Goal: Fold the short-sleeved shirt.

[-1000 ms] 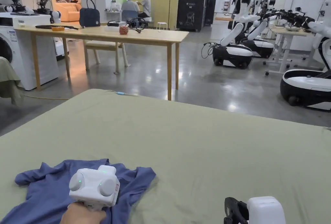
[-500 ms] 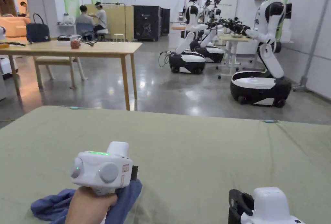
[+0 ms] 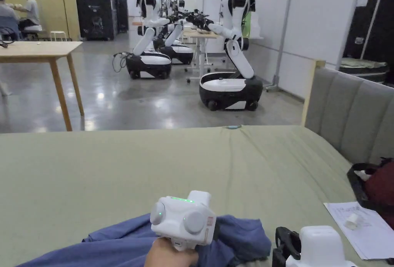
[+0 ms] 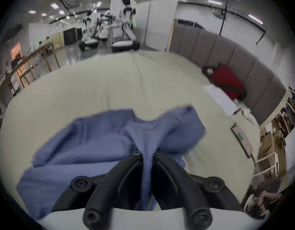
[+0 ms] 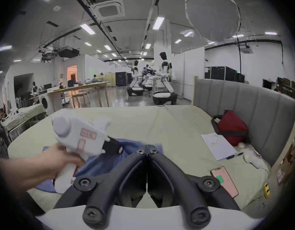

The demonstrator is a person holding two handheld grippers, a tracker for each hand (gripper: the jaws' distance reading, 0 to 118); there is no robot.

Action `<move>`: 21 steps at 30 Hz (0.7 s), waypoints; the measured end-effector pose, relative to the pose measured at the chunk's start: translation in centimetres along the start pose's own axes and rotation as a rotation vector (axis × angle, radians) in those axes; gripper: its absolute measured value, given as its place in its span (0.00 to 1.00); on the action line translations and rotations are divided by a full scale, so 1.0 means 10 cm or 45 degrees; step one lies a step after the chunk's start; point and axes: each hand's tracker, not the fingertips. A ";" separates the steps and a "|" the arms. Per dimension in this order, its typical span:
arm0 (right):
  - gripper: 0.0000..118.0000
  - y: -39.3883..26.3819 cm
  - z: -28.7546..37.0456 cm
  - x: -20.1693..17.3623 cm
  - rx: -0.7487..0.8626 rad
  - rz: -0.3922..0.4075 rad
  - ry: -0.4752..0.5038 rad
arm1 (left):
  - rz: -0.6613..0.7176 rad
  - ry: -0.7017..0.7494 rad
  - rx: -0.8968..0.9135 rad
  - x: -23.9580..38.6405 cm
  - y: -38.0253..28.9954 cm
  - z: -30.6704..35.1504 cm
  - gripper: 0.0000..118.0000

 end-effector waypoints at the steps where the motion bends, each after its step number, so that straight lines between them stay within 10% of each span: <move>1: 0.00 -0.03 -0.02 0.06 -0.006 -0.005 -0.011 | 0.004 0.021 0.009 0.02 -0.05 -0.11 0.04; 3: 0.00 -0.08 -0.04 0.14 -0.017 -0.009 -0.025 | -0.002 0.022 0.024 0.09 -0.17 -0.15 0.12; 6: 0.00 -0.09 -0.04 0.17 -0.034 -0.010 -0.021 | 0.002 0.016 0.075 0.06 -0.20 -0.06 1.00; 17: 0.00 -0.06 0.20 -0.47 -0.001 0.006 0.133 | 0.027 0.378 0.486 -0.88 -1.48 2.25 0.91; 18: 0.00 -0.08 0.21 -0.56 -0.001 0.015 0.152 | 0.068 0.405 0.473 -1.08 -1.65 2.36 0.73; 19: 0.00 -0.11 0.22 -0.65 0.005 0.019 0.167 | 0.119 0.420 0.515 -1.19 -1.82 2.50 0.16; 21: 0.00 -0.16 0.24 -0.80 0.007 0.005 0.223 | 0.147 0.495 0.494 -1.40 -2.12 2.69 0.00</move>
